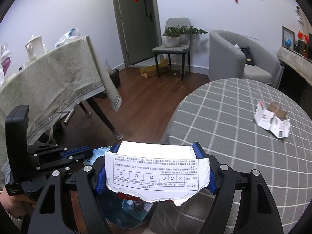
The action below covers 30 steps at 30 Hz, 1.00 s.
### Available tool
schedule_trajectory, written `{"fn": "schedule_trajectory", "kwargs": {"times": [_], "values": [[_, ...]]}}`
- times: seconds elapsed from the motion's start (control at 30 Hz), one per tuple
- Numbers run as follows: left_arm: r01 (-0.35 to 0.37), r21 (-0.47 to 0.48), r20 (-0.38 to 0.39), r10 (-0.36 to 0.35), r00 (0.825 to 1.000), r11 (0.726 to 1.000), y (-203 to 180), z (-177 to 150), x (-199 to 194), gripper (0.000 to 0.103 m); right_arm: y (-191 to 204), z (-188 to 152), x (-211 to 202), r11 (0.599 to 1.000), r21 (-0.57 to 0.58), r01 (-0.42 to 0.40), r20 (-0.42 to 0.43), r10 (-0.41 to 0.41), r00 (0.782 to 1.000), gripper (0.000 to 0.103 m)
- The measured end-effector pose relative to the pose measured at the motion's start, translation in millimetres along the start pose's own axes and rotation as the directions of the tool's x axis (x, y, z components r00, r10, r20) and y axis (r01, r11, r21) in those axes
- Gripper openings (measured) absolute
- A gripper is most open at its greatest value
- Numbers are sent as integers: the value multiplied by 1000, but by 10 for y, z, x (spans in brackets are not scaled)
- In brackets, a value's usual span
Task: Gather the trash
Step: 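Carry both items to the teal bin while the left tool releases the wipes pack inside, then lower the right tool into the bin and release the white paper sheet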
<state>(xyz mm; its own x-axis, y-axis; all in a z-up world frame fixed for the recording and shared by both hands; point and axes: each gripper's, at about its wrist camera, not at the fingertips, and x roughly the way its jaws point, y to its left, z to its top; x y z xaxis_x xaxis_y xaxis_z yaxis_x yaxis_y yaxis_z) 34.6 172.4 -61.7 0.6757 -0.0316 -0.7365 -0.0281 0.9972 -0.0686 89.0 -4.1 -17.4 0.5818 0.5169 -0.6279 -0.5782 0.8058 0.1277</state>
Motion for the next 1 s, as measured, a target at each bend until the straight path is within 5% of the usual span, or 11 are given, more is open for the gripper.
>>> {"fn": "schedule_trajectory", "kwargs": {"times": [0.57, 0.8, 1.0], "values": [[-23, -45, -252, 11, 968, 999, 452, -351, 426, 8, 419, -60, 401, 998, -44, -50, -77, 47, 996, 76], [-30, -71, -249, 11, 968, 997, 572, -362, 372, 30, 496, -95, 569, 997, -48, -55, -117, 49, 992, 76], [-3, -121, -170, -17, 985, 993, 697, -280, 187, 54, 578, -173, 751, 997, -56, -57, -168, 47, 985, 76]]}}
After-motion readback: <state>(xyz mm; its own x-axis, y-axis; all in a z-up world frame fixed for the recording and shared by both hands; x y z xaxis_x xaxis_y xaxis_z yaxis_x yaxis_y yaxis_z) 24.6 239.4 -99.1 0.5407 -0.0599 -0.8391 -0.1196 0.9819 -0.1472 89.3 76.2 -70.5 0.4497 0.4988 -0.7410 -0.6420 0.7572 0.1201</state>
